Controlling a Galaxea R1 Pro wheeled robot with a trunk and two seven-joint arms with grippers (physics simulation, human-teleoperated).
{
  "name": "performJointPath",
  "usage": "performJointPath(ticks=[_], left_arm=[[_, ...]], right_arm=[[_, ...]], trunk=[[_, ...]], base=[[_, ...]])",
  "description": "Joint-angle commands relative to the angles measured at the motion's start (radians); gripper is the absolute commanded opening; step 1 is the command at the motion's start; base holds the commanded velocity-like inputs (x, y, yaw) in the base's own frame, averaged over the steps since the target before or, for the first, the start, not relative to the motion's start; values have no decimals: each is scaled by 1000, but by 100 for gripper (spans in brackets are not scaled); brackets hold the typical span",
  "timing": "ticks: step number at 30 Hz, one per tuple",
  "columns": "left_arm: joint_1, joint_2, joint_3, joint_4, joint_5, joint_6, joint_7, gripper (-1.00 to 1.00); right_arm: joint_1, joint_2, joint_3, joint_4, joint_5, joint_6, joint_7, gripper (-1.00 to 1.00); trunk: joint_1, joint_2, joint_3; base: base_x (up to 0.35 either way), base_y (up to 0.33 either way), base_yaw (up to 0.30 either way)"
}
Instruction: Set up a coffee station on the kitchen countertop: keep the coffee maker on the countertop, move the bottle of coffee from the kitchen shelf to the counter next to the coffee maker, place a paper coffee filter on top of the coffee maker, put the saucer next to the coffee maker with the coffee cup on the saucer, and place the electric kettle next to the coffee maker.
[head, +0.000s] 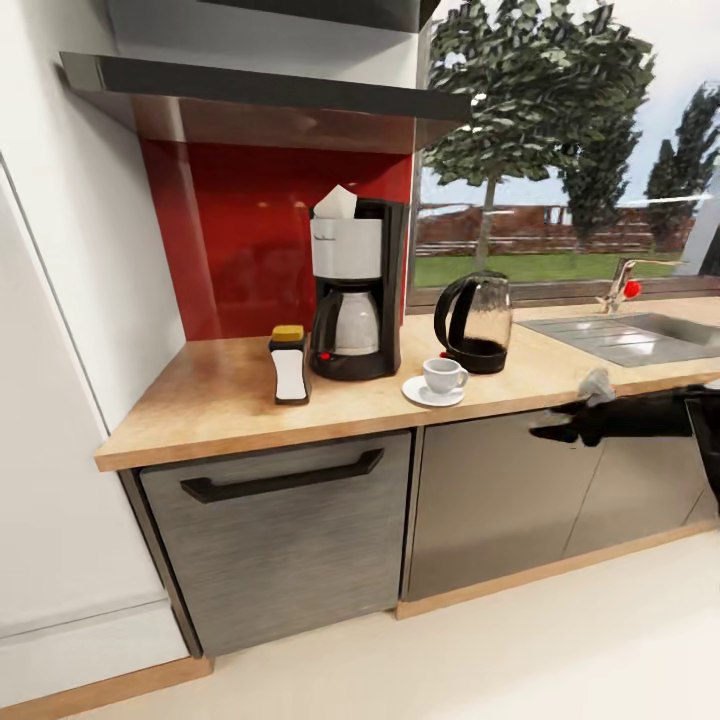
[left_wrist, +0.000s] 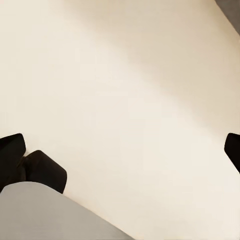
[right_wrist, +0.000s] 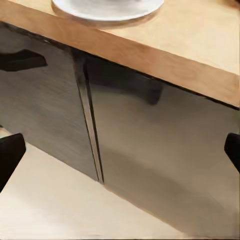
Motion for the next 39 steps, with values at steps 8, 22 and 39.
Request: performJointPath(ticks=[8, 22, 39], left_arm=[[-1, -3, 7, 3, -7, -3, -4, 100], [-1, -34, 10, 5, -7, -3, -3, 100], [-1, -46, 10, 5, -7, -3, -3, 100]], right_arm=[[363, -13, -269, 59, 14, -237, 24, 100], [488, -11, -311, 1091, 13, -817, -526, 100], [552, 61, -306, 1185, 13, -855, -941, 100]], trunk=[[0, 0, -1], [0, 0, -1], [0, 0, -1]], base=[[-2, 0, 0], [0, 0, 0], [0, 0, 0]])
